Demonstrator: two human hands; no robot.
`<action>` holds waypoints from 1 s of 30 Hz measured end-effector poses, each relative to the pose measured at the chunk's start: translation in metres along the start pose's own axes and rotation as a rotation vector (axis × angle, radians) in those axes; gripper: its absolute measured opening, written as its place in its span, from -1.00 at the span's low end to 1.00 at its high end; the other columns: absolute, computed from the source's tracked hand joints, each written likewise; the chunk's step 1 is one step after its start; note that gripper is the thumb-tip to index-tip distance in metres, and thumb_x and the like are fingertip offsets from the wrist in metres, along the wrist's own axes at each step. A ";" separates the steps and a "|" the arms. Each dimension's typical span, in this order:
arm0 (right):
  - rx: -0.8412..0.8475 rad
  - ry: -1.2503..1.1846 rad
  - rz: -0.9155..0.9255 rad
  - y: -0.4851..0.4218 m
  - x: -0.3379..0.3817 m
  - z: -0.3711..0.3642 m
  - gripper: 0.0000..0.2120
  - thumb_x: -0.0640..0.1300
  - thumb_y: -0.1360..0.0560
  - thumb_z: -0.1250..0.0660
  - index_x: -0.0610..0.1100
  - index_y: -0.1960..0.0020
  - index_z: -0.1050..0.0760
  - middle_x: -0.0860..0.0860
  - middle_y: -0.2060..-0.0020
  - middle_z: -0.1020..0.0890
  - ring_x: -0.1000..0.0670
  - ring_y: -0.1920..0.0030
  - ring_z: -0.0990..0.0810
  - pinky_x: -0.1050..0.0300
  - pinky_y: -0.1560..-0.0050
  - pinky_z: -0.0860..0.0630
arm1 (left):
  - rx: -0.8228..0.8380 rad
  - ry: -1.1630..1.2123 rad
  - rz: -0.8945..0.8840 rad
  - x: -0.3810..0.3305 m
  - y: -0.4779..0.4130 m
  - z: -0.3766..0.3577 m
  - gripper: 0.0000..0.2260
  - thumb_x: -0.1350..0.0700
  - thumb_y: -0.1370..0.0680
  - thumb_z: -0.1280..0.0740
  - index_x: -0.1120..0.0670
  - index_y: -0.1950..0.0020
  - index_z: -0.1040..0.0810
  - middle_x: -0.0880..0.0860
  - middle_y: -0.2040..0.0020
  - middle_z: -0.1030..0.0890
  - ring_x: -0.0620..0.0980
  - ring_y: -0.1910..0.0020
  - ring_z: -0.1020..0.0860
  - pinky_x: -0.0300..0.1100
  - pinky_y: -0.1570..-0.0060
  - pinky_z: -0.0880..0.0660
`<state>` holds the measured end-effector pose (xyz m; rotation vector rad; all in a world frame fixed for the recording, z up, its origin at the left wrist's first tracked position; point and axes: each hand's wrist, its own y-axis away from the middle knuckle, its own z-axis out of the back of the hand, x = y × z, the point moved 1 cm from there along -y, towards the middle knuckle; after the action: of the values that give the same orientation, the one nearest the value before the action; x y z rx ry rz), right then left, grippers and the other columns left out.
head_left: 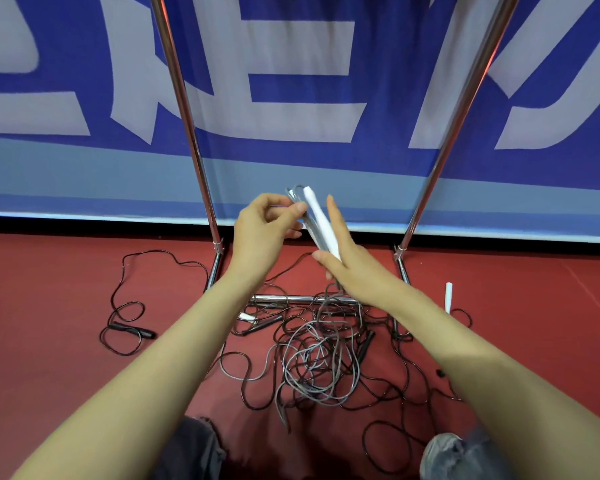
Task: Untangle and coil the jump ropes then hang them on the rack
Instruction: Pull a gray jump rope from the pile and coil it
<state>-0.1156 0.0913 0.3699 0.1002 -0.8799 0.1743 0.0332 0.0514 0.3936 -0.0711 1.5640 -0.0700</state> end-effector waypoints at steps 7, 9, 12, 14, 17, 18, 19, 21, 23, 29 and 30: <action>0.029 0.127 0.074 -0.001 -0.007 0.001 -0.21 -0.06 -0.64 -0.18 0.20 -0.51 0.40 -0.06 -0.54 -0.17 -0.08 -0.29 -0.46 0.26 -0.04 -0.28 | 0.009 0.144 0.085 0.003 0.002 -0.002 -0.96 0.28 -0.56 -0.33 0.17 0.06 -0.49 0.11 0.23 -0.61 0.04 0.15 -0.64 -0.16 0.05 -0.61; 0.036 0.105 0.086 -0.002 -0.011 0.001 -0.19 -0.07 -0.62 -0.21 0.20 -0.51 0.37 -0.01 -0.56 -0.04 -0.04 -0.51 -0.19 0.23 -0.28 -0.19 | 0.016 0.111 0.103 0.002 -0.002 0.002 -0.93 0.31 -0.58 -0.28 0.18 0.01 -0.52 0.11 0.21 -0.60 0.03 0.14 -0.62 -0.14 0.02 -0.61; 0.048 0.119 0.095 -0.001 -0.011 0.005 -0.20 -0.08 -0.61 -0.23 0.21 -0.52 0.33 -0.02 -0.56 -0.06 -0.04 -0.52 -0.17 0.21 -0.31 -0.18 | 0.008 0.085 0.087 -0.001 -0.008 0.008 -0.88 0.33 -0.57 -0.27 0.19 -0.09 -0.50 0.09 0.23 -0.60 0.00 0.17 -0.61 -0.14 0.04 -0.61; 0.074 0.162 0.094 0.000 -0.009 0.006 -0.18 -0.08 -0.61 -0.22 0.21 -0.51 0.38 -0.06 -0.55 -0.12 -0.10 -0.45 -0.31 0.16 -0.26 -0.28 | 0.004 0.080 0.059 -0.004 -0.009 0.012 -0.80 0.32 -0.56 -0.31 0.16 -0.13 -0.39 0.09 0.23 -0.60 0.02 0.18 -0.62 -0.12 0.05 -0.62; 0.132 0.217 0.085 0.001 -0.009 0.008 -0.12 -0.08 -0.60 -0.22 0.26 -0.44 0.49 -0.21 -0.45 -0.32 -0.24 -0.13 -0.56 -0.12 -0.13 -0.48 | 0.017 0.037 0.016 -0.007 -0.012 0.019 -0.74 0.31 -0.56 -0.32 0.11 -0.11 -0.29 0.06 0.24 -0.61 0.02 0.23 -0.62 -0.06 -0.01 -0.60; 0.140 0.221 0.079 0.001 -0.010 0.009 -0.11 -0.08 -0.60 -0.22 0.28 -0.43 0.49 -0.26 -0.36 -0.42 -0.25 -0.03 -0.59 -0.15 -0.09 -0.49 | 0.017 0.024 0.007 -0.008 -0.013 0.022 -0.74 0.31 -0.56 -0.32 0.09 -0.10 -0.28 0.05 0.24 -0.63 0.02 0.24 -0.62 -0.03 -0.04 -0.60; 0.140 0.213 0.072 0.001 -0.010 0.010 -0.12 -0.07 -0.61 -0.22 0.29 -0.43 0.49 -0.27 -0.25 -0.51 -0.23 0.05 -0.60 -0.15 -0.07 -0.50 | 0.015 0.015 -0.003 -0.009 -0.014 0.024 -0.74 0.30 -0.56 -0.33 0.07 -0.08 -0.28 0.04 0.24 -0.64 0.03 0.23 -0.62 -0.01 -0.06 -0.59; 0.135 0.153 0.066 0.004 -0.008 0.010 -0.17 -0.06 -0.62 -0.19 0.29 -0.45 0.45 -0.15 0.06 -0.62 -0.11 0.14 -0.62 -0.06 -0.04 -0.52 | 0.003 0.053 -0.015 -0.011 -0.015 0.026 -0.73 0.29 -0.55 -0.35 0.05 -0.06 -0.30 0.01 0.25 -0.66 0.03 0.21 -0.64 -0.03 -0.02 -0.59; 0.121 0.044 0.047 0.006 -0.010 0.007 -0.22 -0.06 -0.63 -0.17 0.33 -0.45 0.41 -0.12 0.25 -0.60 -0.08 0.18 -0.62 0.00 -0.02 -0.56 | -0.009 0.182 0.022 -0.012 -0.010 0.021 -0.71 0.28 -0.53 -0.38 0.11 -0.12 -0.32 0.05 0.21 -0.66 0.00 0.21 -0.65 -0.14 0.07 -0.59; 0.064 -0.376 0.040 0.000 -0.007 0.005 -0.21 -0.22 -0.62 -0.20 0.14 -0.54 0.31 -0.09 0.33 -0.52 0.07 0.31 -0.61 -0.14 -0.15 -0.56 | 0.158 0.416 0.272 -0.002 0.007 -0.003 -0.75 0.36 -0.47 -0.38 0.23 -0.11 -0.47 0.12 0.13 -0.62 -0.04 0.26 -0.67 -0.27 0.19 -0.60; 0.069 -0.432 0.047 0.000 -0.005 0.006 -0.20 -0.25 -0.61 -0.21 0.11 -0.55 0.30 -0.07 0.32 -0.51 0.08 0.35 -0.58 -0.15 -0.16 -0.55 | 0.190 0.413 0.276 -0.001 0.006 -0.005 -0.81 0.35 -0.48 -0.37 0.22 -0.07 -0.50 0.10 0.15 -0.64 -0.05 0.25 -0.67 -0.28 0.18 -0.59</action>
<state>-0.1231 0.0893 0.3699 0.1857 -1.3073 0.2319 0.0286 0.0578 0.3939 0.3272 1.9565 -0.0159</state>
